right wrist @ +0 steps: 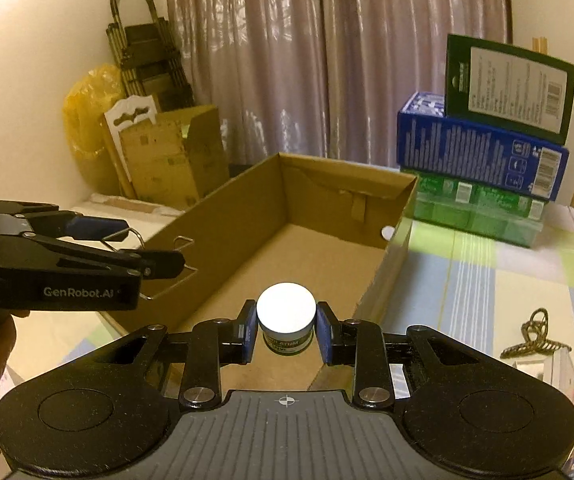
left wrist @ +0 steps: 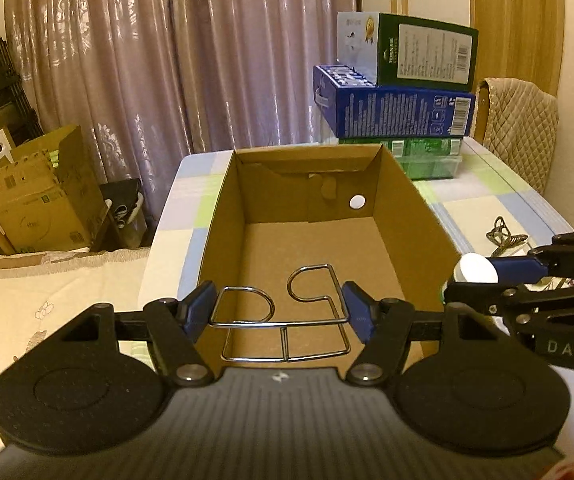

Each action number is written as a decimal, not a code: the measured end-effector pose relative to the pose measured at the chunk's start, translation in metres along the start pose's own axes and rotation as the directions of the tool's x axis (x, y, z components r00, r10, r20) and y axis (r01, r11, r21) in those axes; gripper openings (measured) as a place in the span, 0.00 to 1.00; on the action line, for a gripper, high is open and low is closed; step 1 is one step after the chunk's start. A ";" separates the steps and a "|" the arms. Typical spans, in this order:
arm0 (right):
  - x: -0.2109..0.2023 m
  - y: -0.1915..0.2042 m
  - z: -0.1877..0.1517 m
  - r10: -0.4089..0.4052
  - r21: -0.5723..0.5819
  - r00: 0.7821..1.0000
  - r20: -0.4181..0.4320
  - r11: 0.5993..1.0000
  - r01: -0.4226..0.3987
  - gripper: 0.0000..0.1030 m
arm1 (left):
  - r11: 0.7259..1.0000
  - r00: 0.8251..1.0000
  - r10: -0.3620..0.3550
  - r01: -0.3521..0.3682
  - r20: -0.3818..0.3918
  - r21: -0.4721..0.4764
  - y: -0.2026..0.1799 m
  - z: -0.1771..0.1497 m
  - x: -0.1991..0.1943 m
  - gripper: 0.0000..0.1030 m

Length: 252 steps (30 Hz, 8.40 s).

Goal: Organize rigid objects
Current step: 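Carry the wire rack and white jar into the cardboard box and release both, then return both tools to the table items, then grasp the earphone bag with the left tool while the right tool grasps the clear cup, then carry the earphone bag and clear cup into the cardboard box and release, then return both tools to the table items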

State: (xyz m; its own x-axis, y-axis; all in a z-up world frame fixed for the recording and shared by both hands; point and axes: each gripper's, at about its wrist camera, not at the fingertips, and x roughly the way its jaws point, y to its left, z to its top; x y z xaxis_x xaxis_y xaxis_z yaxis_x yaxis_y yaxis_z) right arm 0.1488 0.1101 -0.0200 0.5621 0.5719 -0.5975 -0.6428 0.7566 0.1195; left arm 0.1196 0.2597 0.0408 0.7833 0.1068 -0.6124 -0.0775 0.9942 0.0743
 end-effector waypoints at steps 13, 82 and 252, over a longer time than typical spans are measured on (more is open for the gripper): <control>-0.001 0.000 -0.008 0.003 -0.012 1.000 -0.009 1.000 -0.003 0.26 | 0.999 0.999 0.032 -0.030 0.042 -0.045 0.006 -0.002 -0.007 0.67; -0.214 -0.265 -0.187 -0.414 0.339 0.898 -0.153 0.831 0.441 0.62 | 0.857 0.879 -0.465 0.476 -0.103 0.198 -0.351 -0.048 0.039 0.55; -0.012 -0.019 0.016 0.025 0.173 0.996 -0.091 0.985 -0.009 0.52 | 0.998 0.999 -0.034 0.033 -0.012 -0.058 0.024 0.010 -0.017 0.27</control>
State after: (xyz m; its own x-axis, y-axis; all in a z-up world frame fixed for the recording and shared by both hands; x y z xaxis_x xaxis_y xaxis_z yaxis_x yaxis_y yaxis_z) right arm 0.1624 0.0942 -0.0022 0.4959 0.5594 -0.6642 -0.5481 0.7949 0.2602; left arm 0.1102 0.2820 0.0608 0.7780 0.0730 -0.6240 -0.0870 0.9962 0.0081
